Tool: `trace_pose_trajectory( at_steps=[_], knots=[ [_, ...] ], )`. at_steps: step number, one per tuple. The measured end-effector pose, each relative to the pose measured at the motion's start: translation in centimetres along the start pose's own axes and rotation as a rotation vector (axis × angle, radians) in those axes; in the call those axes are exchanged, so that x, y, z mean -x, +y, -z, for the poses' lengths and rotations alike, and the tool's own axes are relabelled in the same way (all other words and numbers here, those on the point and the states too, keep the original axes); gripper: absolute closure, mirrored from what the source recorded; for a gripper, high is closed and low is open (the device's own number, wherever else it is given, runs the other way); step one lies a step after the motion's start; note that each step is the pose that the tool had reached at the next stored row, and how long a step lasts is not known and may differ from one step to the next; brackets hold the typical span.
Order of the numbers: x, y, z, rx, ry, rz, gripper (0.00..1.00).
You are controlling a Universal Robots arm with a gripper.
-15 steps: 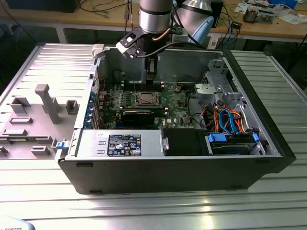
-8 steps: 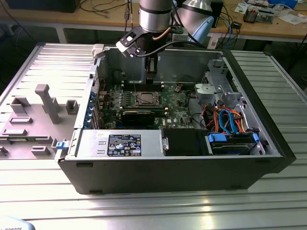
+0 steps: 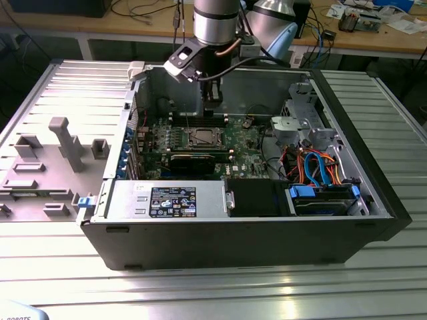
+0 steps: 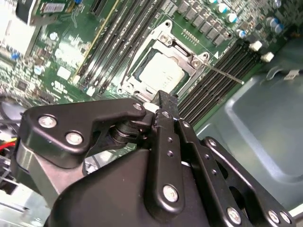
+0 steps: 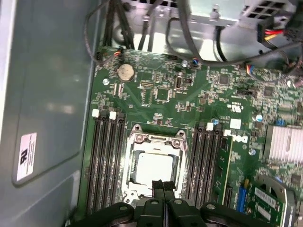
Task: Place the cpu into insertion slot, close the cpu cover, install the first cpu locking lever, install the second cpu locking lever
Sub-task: 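Install the first cpu locking lever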
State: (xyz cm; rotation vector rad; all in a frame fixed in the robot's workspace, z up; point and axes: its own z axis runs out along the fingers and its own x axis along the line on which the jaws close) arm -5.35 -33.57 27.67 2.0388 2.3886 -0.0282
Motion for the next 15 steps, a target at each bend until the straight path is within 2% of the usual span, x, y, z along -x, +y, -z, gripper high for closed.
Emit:
trace_pose_trajectory(
  at_steps=[4,5,7,8,15],
  knots=[
    [0.00,0.00,0.00,0.0011,-0.0011,0.088,0.89],
    [0.00,0.00,0.00,0.0015,-0.0015,0.123,0.89],
    [0.00,-0.01,-0.01,0.0020,-0.0019,0.153,0.89],
    [0.00,-0.01,-0.01,0.0021,-0.0020,0.162,0.89],
    [0.00,-0.01,0.00,0.0021,-0.0020,0.164,0.89]
  ],
)
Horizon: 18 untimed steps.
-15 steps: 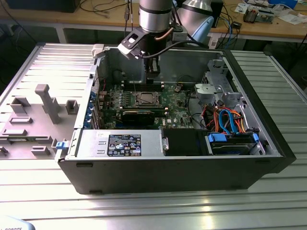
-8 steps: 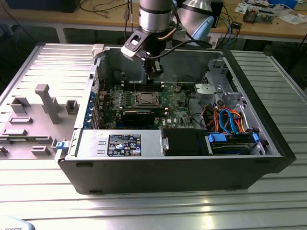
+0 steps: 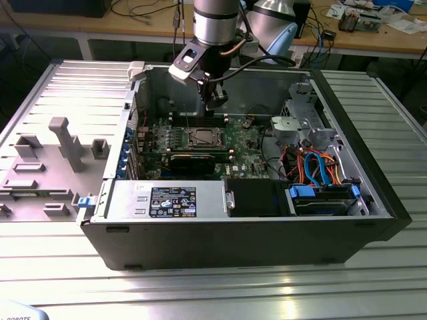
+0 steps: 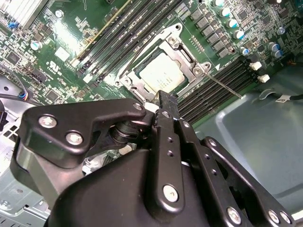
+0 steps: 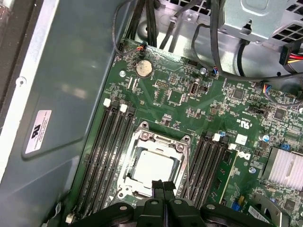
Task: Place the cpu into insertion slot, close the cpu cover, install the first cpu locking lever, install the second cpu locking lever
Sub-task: 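Install the first cpu locking lever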
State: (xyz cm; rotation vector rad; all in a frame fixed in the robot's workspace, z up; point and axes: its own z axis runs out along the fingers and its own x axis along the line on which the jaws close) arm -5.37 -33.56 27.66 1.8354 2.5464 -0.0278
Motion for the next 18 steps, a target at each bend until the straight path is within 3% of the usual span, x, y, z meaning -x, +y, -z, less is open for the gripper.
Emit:
trace_pose_trajectory(
  at_steps=[3,9,15,18],
  knots=[
    [0.00,0.00,0.00,0.0000,-0.0001,0.005,0.89],
    [0.00,0.00,0.00,0.0006,-0.0007,0.053,0.89],
    [0.00,0.00,0.00,0.0020,-0.0020,0.159,0.89],
    [-0.01,-0.04,0.00,0.0026,-0.0024,0.190,0.89]
  ],
)
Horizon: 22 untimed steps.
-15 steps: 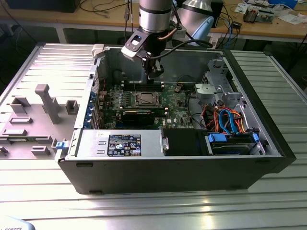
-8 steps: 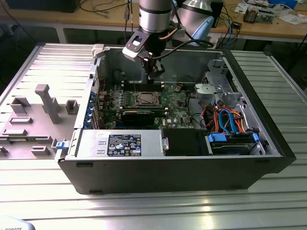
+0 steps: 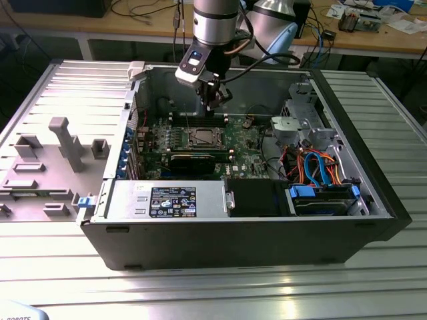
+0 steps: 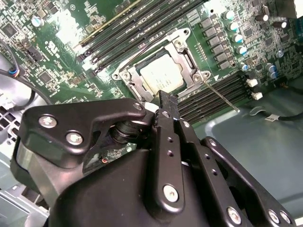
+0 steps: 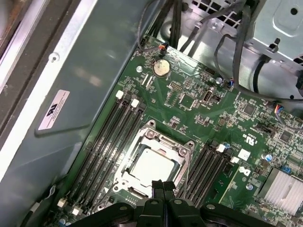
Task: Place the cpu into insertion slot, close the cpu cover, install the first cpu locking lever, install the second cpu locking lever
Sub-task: 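Install the first cpu locking lever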
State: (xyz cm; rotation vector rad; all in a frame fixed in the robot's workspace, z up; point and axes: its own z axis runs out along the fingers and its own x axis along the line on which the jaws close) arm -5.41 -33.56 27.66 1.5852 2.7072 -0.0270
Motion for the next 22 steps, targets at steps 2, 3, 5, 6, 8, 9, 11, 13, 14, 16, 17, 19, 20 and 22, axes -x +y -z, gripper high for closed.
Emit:
trace_pose_trajectory(
  at_steps=[2,3,5,6,8,9,11,13,14,16,17,19,20,22],
  knots=[
    [0.00,-0.01,0.00,0.0001,-0.0002,0.012,0.89],
    [0.00,-0.01,0.00,0.0002,-0.0002,0.018,0.89],
    [0.00,-0.01,0.00,0.0004,-0.0004,0.027,0.89],
    [0.00,-0.01,0.00,0.0004,-0.0004,0.031,0.89],
    [0.00,-0.01,0.00,0.0006,-0.0006,0.042,0.89],
    [0.00,-0.01,0.00,0.0006,-0.0006,0.046,0.89],
    [0.00,-0.01,0.00,0.0008,-0.0008,0.065,0.89],
    [0.00,-0.01,0.00,0.0010,-0.0010,0.081,0.89],
    [0.00,-0.01,0.00,0.0012,-0.0012,0.093,0.89],
    [-0.01,-0.03,0.00,0.0017,-0.0019,0.149,0.89],
    [-0.01,-0.04,0.00,0.0021,-0.0023,0.174,0.89],
    [-0.01,-0.04,-0.01,0.0025,-0.0026,0.205,0.89],
    [-0.01,-0.04,-0.01,0.0027,-0.0027,0.215,0.89],
    [-0.01,-0.04,-0.01,0.0030,-0.0030,0.238,0.89]
  ],
)
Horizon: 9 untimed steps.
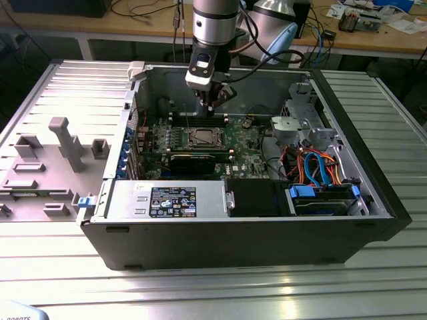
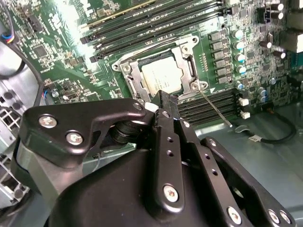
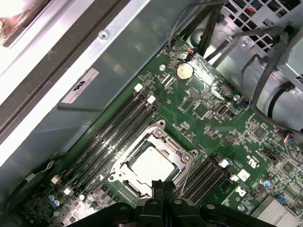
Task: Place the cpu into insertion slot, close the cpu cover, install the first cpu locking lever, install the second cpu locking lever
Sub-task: 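Install the first cpu locking lever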
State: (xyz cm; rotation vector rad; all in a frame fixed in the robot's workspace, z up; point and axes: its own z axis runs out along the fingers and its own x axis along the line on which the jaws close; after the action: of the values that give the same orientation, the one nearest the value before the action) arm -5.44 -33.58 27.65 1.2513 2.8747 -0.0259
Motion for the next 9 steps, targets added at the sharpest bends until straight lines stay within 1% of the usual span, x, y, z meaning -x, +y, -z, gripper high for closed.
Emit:
trace_pose_trajectory(
  at_steps=[9],
  knots=[
    [0.00,-0.16,0.00,0.0014,-0.0006,0.064,0.89]
  ],
)
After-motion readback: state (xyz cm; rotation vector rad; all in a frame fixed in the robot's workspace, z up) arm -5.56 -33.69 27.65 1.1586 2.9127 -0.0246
